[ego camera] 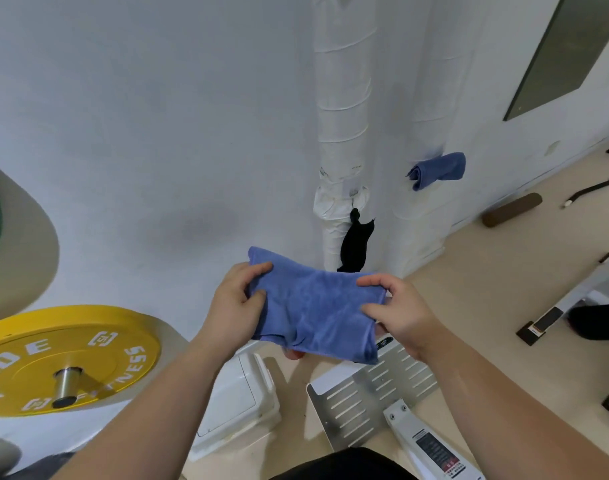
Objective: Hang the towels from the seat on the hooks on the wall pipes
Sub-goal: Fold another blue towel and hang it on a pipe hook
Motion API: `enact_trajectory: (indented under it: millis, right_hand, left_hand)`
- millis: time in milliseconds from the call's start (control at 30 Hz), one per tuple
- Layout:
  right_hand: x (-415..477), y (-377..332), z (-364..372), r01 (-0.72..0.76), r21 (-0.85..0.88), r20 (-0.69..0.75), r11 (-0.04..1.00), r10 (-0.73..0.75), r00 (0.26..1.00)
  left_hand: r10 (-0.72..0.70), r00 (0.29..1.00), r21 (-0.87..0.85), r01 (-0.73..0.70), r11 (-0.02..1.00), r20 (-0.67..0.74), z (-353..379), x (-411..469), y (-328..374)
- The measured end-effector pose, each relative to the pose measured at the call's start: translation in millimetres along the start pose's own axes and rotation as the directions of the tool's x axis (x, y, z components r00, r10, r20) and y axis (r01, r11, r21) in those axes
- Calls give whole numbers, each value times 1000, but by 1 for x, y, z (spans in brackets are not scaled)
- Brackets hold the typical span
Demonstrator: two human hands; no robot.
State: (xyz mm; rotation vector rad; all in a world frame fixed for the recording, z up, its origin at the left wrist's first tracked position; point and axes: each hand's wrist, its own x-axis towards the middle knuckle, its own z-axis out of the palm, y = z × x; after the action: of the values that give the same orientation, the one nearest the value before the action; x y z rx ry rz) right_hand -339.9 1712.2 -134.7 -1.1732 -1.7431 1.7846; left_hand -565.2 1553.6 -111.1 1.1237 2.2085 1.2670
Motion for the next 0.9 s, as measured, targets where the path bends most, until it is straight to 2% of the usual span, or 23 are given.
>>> enact_trajectory:
  millis: [133, 200, 300, 433, 500, 567, 667, 767, 833, 900]
  right_hand:
    - [-1, -16, 28, 115, -134, -10, 984, -117, 993]
    - [-5, -29, 42, 194, -214, 15, 957, -195, 981]
    - [-10, -42, 58, 271, -186, 34, 944, -269, 962]
    - [-12, -45, 68, 269, -68, 16, 961, -269, 963]
    - [-13, -43, 70, 238, 65, 12, 969, -239, 971]
    - [-15, -43, 71, 230, 100, 29, 968, -233, 972]
    - [-18, -44, 67, 223, 67, 74, 973, -228, 971]
    - [-16, -47, 51, 344, -209, -7, 915, -354, 935]
    - [-16, -51, 35, 387, -282, 87, 878, -379, 921]
    - [-20, -59, 23, 371, -190, 268, 909, -316, 910]
  left_hand:
    - [185, 979, 50, -190, 981, 82, 21, -11, 12]
    - [221, 971, 59, -227, 972, 87, 30, -14, 17]
    - [225, 970, 25, -228, 973, 95, 41, -20, 27]
    - [184, 981, -79, -179, 981, 66, 42, -23, 37]
    - [185, 979, -123, -174, 977, 86, 39, -26, 43]
    - [182, 975, -150, -163, 975, 126, 36, -29, 46]
    - [121, 988, -147, -105, 984, 100, 33, -25, 40]
    - [45, 983, -238, -1, 971, 179, 22, -16, 42]
    - [50, 953, -277, 36, 960, 298, 10, -9, 48]
    - [47, 903, -380, 133, 916, 428, -5, -1, 55]
